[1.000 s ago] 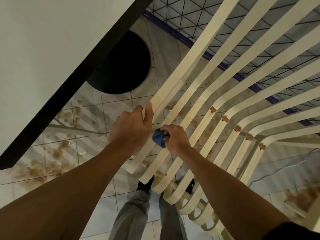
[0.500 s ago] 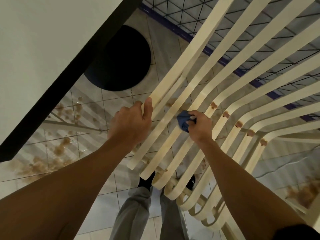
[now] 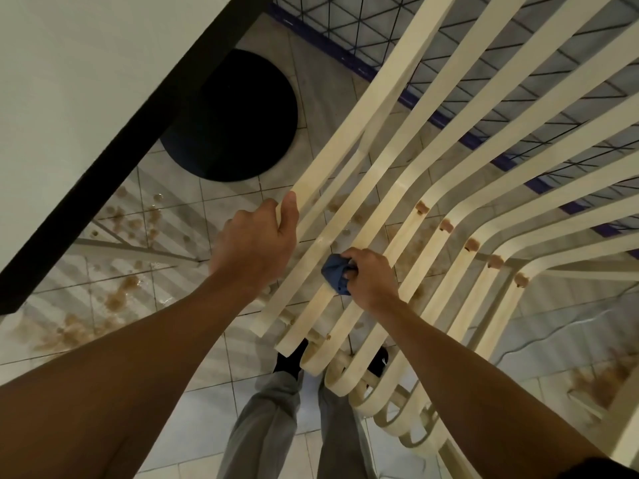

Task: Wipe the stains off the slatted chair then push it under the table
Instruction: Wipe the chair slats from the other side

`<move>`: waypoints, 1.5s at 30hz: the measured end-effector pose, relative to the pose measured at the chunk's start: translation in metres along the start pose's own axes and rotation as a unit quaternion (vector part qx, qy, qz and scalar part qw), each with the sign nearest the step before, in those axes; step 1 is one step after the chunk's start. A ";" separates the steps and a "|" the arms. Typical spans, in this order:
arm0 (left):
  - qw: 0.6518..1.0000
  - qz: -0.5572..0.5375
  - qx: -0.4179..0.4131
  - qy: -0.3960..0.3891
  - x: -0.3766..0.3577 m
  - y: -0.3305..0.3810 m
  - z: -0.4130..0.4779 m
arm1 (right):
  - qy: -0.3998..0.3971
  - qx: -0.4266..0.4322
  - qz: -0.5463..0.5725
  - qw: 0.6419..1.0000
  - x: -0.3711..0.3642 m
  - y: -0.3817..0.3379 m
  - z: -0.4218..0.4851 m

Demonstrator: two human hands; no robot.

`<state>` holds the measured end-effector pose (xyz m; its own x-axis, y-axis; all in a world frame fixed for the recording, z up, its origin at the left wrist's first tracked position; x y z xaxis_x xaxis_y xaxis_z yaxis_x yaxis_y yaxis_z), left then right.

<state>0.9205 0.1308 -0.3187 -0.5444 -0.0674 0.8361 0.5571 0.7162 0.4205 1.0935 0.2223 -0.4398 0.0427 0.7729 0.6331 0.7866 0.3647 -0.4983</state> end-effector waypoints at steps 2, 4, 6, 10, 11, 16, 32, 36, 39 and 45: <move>1.000 0.000 -0.006 0.001 0.001 0.002 0.000 | 0.028 -0.019 0.017 0.999 0.009 0.004 0.006; 1.000 0.005 -0.007 -0.001 0.002 0.004 0.000 | 0.059 -0.036 0.035 0.997 0.011 0.006 0.005; 1.000 0.005 -0.004 -0.004 0.000 0.003 -0.001 | 0.086 -0.044 0.029 0.995 0.006 0.002 -0.004; 1.000 0.009 -0.003 -0.004 -0.003 -0.002 0.002 | 0.075 -0.041 0.048 0.995 -0.022 -0.005 -0.026; 1.000 0.009 -0.001 -0.005 -0.004 -0.003 0.002 | 0.053 -0.024 0.038 0.998 -0.031 -0.010 -0.031; 1.000 0.010 0.005 -0.002 -0.002 -0.003 0.000 | 0.027 -0.012 0.032 0.999 -0.029 -0.006 -0.024; 1.000 0.025 0.010 0.001 -0.002 -0.002 -0.003 | -0.030 0.010 0.047 0.998 -0.084 -0.029 -0.074; 1.000 0.014 0.009 -0.001 -0.002 -0.002 -0.003 | 0.021 0.000 0.042 0.999 -0.051 -0.021 -0.053; 1.000 0.013 0.003 0.001 0.000 0.001 -0.004 | 0.068 -0.045 0.056 0.995 -0.028 -0.007 -0.035; 1.000 0.022 0.007 0.002 -0.001 0.000 -0.004 | 0.037 -0.009 0.048 0.998 -0.061 -0.024 -0.066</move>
<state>0.9238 0.1284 -0.3184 -0.5171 -0.0381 0.8551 0.5722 0.7275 0.3785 1.1124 0.1320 -0.4273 0.1635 0.7631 0.6252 0.7870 0.2813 -0.5491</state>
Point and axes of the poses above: each hand's wrist, its own z-axis towards the middle knuckle, its own x-axis out of the back of the hand, y = z × x, the point moved 8 cm from there along z, towards the middle knuckle, and after that the axes turned 6 degrees about -y, right-handed, at the moved point
